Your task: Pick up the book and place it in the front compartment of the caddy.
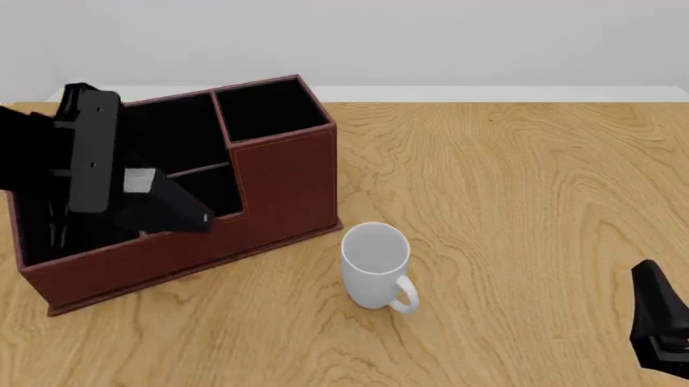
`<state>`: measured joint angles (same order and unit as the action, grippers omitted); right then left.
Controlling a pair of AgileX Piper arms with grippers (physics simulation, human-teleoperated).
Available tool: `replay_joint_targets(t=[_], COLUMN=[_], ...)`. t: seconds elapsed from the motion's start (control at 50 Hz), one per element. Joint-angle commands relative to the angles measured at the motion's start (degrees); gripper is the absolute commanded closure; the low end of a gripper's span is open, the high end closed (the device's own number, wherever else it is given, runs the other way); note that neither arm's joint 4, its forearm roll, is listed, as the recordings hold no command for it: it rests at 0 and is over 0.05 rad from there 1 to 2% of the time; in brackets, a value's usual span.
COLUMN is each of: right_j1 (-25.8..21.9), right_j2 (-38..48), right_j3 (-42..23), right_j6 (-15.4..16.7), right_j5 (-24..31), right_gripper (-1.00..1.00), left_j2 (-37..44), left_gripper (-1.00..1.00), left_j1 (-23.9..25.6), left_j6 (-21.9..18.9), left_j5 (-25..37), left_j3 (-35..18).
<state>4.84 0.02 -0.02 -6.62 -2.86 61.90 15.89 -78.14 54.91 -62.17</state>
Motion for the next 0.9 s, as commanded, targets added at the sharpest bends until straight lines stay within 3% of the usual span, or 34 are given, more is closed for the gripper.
replay_joint_targets(t=[0.02,0.16,0.34,0.5,0.68,0.78,0.9], right_j1=[0.03,0.15,0.41,0.71,0.65,0.78,0.84], right_j2=[-0.01,0.0,-0.01,-0.01,-0.01,-0.01,-0.01], right_j3=[0.01,0.0,0.01,0.01,0.01,0.01,0.0], right_j6=[-0.72,-1.25,-1.85,-2.25,-2.44,-2.5,-2.39], right_j5=[-0.11,-0.27,-0.47,-0.62,-0.64,-0.7,-0.76], right_gripper=[-1.0,-1.0,-1.0,-1.0,-1.0,-1.0,-1.0], left_j2=[0.24,2.65,5.02,9.76,11.84,13.97,14.25], left_gripper=[1.0,1.0,1.0,1.0,1.0,1.0,1.0], left_j1=[-4.36,-4.23,-4.74,-3.45,-8.07,-6.91,-8.95], left_j6=[-0.97,0.32,0.73,4.01,3.61,5.12,3.93], left_j5=[5.87,7.83,8.36,8.42,5.13,4.84,2.87], left_j3=[-9.88,-17.36,-22.1,-30.1,-29.83,-32.46,-30.56])
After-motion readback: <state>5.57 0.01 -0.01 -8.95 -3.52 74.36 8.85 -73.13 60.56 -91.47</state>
